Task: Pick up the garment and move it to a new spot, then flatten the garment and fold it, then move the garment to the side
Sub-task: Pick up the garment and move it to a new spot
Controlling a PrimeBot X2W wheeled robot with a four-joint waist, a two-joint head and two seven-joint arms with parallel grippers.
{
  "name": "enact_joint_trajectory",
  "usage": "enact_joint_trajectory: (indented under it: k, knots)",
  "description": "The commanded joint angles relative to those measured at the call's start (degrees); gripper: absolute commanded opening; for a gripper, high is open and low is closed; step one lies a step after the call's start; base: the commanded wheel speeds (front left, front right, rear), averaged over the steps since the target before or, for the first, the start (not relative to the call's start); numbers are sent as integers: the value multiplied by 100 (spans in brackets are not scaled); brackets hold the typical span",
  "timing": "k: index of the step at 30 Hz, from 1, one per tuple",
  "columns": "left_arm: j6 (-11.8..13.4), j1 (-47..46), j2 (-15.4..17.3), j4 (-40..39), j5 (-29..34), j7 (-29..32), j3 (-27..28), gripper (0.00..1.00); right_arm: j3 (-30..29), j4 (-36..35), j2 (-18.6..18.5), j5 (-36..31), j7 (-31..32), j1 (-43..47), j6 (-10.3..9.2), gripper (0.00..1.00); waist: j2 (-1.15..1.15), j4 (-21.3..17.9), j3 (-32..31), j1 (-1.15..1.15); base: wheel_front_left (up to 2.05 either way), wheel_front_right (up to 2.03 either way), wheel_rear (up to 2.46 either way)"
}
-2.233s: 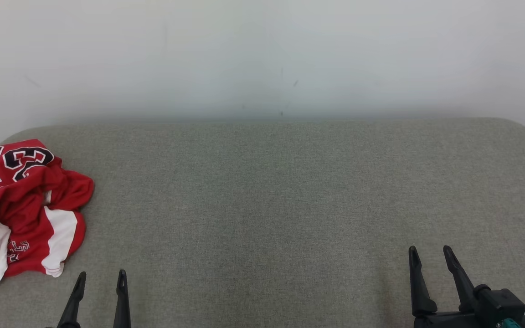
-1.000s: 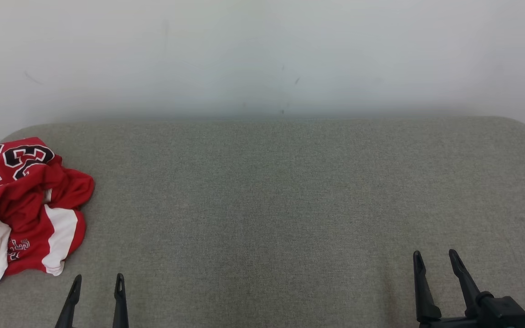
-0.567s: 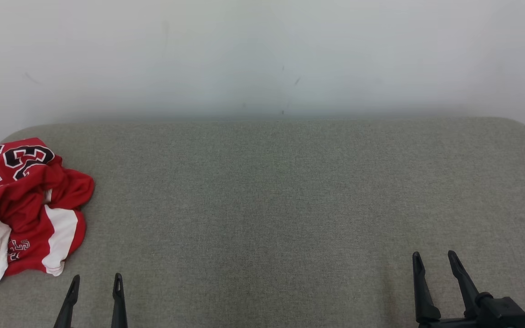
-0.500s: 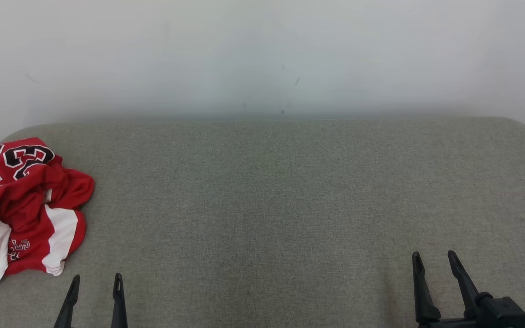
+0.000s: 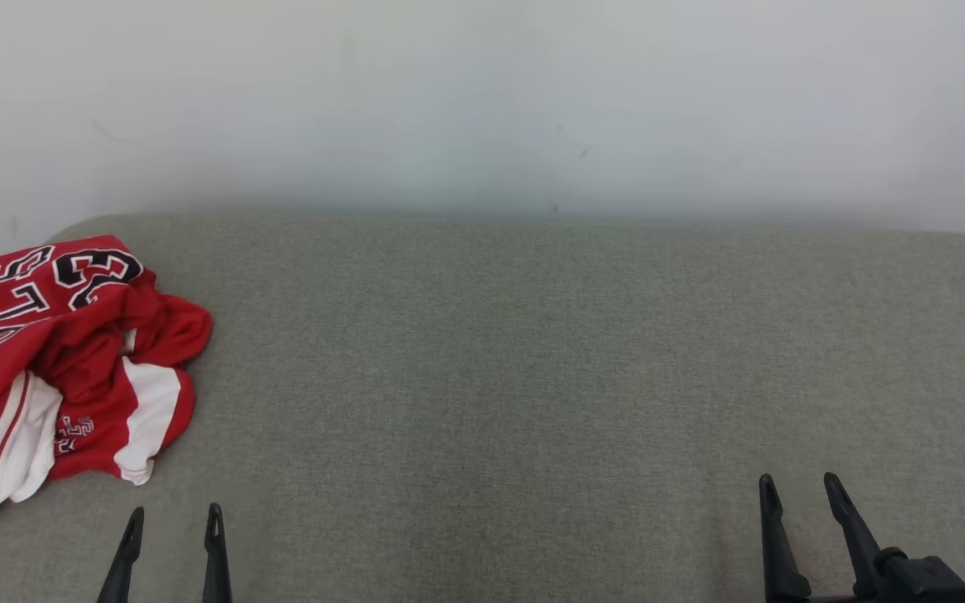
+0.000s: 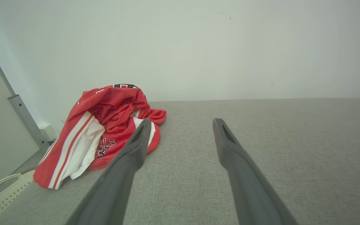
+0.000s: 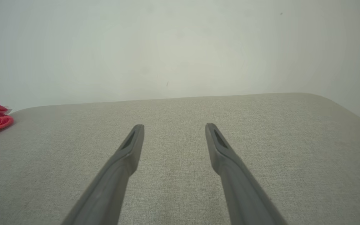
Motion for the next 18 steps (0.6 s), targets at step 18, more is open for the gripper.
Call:
enact_joint_trajectory:
  k: [18]
  knots:
    - [-18, 157, 66, 59, -13, -14, 92, 100, 48, 26, -16, 79, -9, 115, -12, 100, 0, 1456, -37, 0, 0, 0, 0]
